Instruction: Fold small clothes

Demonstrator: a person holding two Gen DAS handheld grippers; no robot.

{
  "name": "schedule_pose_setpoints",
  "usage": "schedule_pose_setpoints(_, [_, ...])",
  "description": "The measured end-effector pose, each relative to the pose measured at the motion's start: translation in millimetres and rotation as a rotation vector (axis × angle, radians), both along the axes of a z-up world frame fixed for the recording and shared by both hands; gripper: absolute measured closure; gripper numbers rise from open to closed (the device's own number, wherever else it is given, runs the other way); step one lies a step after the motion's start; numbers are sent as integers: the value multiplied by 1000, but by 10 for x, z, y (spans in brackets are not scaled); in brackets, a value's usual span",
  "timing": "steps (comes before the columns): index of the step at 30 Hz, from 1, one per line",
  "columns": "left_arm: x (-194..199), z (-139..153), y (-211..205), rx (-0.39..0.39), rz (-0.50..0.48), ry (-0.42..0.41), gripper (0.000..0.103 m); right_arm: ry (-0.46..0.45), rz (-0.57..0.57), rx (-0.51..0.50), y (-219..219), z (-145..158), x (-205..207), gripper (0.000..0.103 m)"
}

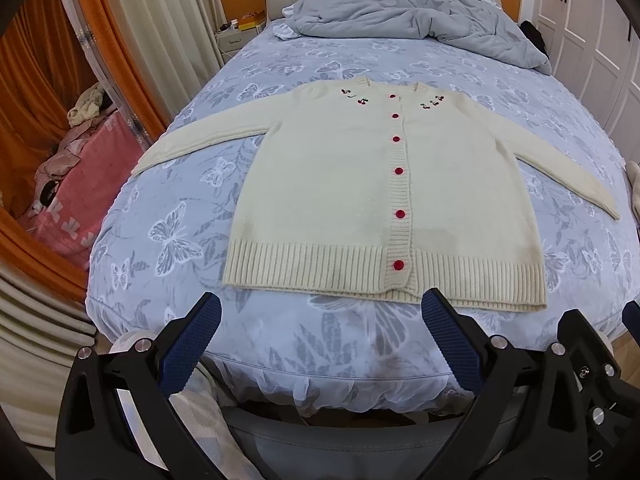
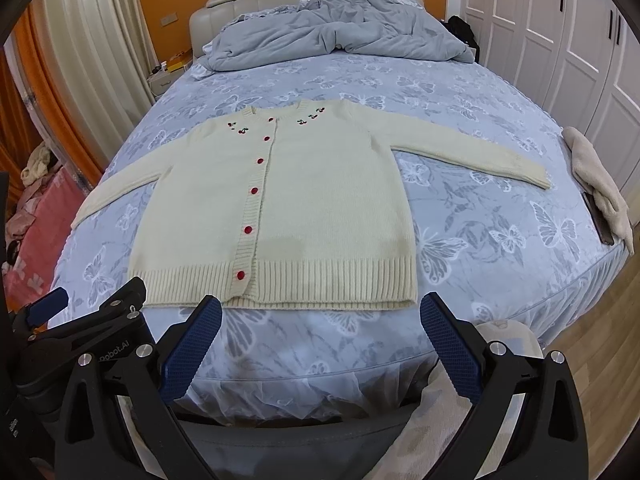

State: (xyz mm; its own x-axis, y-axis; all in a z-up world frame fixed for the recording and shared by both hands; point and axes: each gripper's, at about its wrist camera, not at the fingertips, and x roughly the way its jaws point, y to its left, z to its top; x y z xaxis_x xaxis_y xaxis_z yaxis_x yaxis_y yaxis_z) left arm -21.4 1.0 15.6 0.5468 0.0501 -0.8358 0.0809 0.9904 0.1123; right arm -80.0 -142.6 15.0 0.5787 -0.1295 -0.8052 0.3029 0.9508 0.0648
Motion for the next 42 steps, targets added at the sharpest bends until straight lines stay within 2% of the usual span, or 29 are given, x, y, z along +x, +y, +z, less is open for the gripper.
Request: schedule_pose_setpoints(42, [-28, -61, 62, 12, 27, 3, 5, 8, 0, -11, 48, 15, -15, 5])
